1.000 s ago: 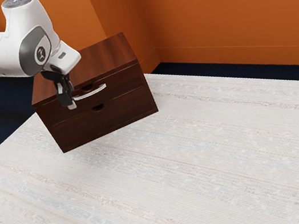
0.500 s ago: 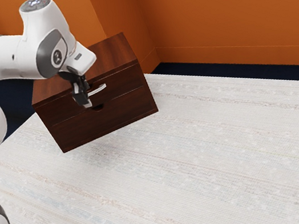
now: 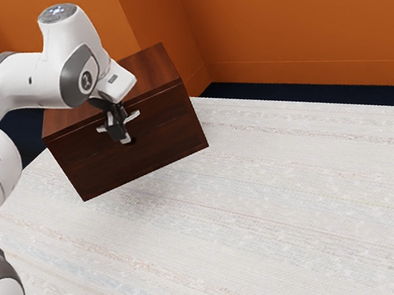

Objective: Pull the drawer handle with one arm to open the drawer

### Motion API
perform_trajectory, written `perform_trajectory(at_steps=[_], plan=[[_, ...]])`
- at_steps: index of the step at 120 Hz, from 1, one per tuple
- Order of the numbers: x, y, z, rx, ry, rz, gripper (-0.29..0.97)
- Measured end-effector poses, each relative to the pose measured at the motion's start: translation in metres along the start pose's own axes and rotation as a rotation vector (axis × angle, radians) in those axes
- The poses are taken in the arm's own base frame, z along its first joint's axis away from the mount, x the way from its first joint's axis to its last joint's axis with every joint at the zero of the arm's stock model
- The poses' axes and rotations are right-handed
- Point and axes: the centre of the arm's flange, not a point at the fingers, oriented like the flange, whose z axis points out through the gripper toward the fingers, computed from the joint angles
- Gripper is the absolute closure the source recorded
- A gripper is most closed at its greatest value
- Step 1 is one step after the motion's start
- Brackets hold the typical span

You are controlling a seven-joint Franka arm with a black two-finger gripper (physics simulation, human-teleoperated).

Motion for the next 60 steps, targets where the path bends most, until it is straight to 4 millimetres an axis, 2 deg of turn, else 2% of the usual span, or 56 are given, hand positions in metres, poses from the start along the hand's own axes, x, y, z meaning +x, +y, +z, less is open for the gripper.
perform_trajectory(at_steps=[14, 19, 21, 23, 26, 31, 48, 56, 60], plan=[[0.001, 0.001, 0.006, 0.001, -0.004, 0.007, 0.2], [0.002, 0.003, 0.011, -0.008, -0.007, 0.009, 0.14], [0.0, 0.004, 0.014, -0.013, -0.01, 0.008, 0.07], [-0.001, 0.005, 0.017, -0.018, -0.012, 0.008, 0.07], [-0.002, 0.007, 0.02, -0.026, -0.013, 0.01, -0.03], [-0.002, 0.01, 0.021, -0.035, -0.015, 0.009, -0.09], [-0.002, 0.019, 0.009, -0.032, -0.008, 0.015, 0.19], [-0.001, 0.021, 0.001, -0.024, -0.002, 0.018, 0.29], [-0.001, 0.022, -0.001, -0.019, -0.005, 0.021, 0.3]])
